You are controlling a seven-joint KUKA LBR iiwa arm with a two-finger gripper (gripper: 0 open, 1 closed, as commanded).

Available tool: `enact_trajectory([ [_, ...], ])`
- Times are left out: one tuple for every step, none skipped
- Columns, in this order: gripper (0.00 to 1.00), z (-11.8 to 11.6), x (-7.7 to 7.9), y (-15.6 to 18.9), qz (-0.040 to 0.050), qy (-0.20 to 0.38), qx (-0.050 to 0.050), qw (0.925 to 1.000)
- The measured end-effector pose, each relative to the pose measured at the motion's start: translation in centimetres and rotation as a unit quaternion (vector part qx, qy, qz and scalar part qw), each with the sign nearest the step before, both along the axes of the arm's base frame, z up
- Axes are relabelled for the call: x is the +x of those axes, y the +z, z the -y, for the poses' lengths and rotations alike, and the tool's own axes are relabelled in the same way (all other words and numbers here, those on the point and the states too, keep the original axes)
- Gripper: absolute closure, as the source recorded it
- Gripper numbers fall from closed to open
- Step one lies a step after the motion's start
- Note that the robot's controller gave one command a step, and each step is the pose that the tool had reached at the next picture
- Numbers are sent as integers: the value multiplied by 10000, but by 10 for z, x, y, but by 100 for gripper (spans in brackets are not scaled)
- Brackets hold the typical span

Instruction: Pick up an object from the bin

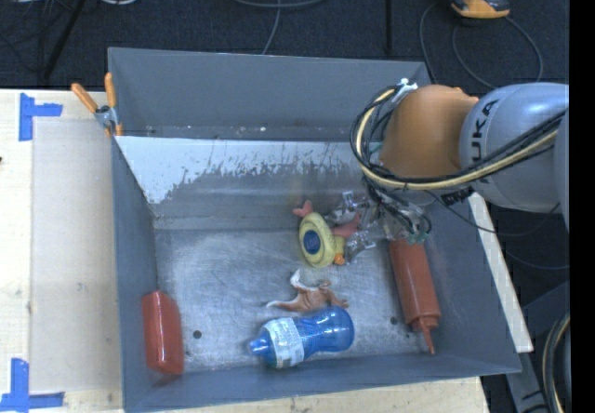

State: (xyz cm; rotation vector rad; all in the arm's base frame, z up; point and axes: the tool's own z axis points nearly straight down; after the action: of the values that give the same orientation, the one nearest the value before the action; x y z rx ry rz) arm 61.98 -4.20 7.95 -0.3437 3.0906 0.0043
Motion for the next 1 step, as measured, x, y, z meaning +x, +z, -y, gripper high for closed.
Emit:
enact_trajectory([
  [100,0,0,0,0,-1,0,10000],
])
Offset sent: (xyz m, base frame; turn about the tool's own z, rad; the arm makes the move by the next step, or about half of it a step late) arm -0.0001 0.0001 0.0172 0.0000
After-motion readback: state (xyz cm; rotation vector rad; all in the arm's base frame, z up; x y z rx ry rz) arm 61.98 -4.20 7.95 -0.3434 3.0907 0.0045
